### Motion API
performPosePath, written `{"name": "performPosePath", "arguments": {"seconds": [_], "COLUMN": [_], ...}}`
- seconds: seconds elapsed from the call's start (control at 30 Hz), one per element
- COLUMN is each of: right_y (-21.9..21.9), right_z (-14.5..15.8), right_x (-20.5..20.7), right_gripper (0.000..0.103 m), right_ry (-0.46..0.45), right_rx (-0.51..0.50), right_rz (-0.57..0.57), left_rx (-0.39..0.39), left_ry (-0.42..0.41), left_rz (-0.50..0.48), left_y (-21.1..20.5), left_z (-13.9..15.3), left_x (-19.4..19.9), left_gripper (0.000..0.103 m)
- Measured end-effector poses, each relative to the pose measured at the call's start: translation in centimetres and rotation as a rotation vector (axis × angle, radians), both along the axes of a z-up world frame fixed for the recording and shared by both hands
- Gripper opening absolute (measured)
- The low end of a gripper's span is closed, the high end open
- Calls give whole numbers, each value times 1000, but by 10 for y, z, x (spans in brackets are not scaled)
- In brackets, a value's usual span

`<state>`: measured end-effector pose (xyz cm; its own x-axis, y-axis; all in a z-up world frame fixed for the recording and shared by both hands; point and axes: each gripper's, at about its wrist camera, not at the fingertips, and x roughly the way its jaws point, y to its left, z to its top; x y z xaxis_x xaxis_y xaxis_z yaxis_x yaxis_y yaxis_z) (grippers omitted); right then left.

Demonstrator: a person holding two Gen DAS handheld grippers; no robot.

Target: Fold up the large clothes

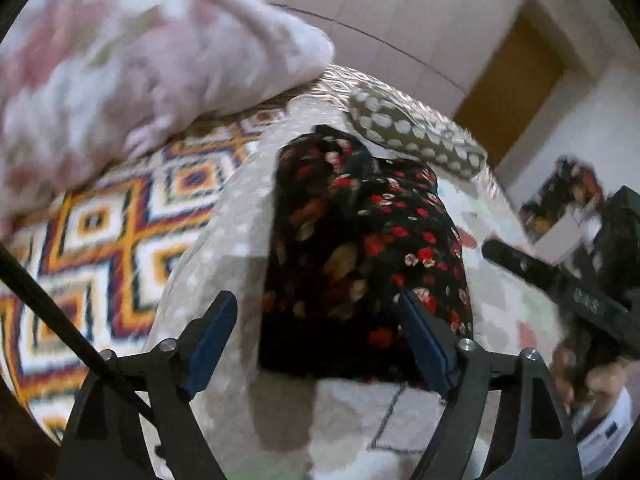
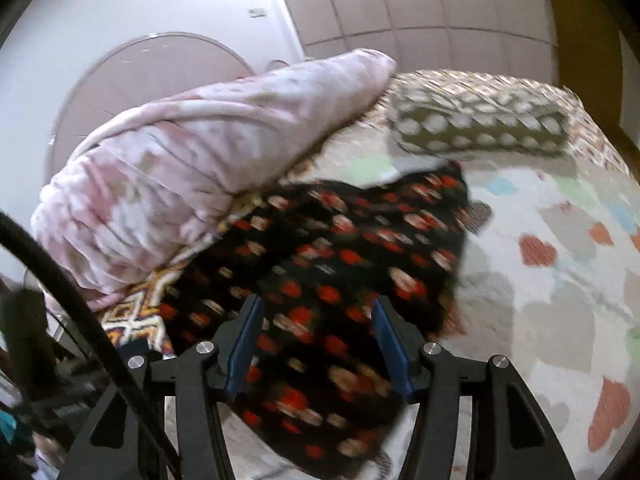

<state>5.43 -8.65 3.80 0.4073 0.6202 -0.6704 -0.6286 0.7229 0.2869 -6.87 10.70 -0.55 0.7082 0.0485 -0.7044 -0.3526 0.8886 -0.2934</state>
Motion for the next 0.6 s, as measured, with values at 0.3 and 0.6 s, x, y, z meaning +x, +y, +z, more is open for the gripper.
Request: {"name": "performPosePath", "arguments": {"seconds": [0.3, 0.6], "right_y": [-36, -34], "right_z": [-26, -98], "right_x": [25, 76], "right_gripper": [69, 95], "right_ry": [72, 295], "right_rx": [43, 194], "right_rz": [-63, -101], "left_rx": [-293, -425], "left_ry": [84, 29], "left_rz": [157, 107], "left_y": [69, 84], "left_z": [-71, -87], "left_x": [28, 21], "left_gripper": [80, 87]}}
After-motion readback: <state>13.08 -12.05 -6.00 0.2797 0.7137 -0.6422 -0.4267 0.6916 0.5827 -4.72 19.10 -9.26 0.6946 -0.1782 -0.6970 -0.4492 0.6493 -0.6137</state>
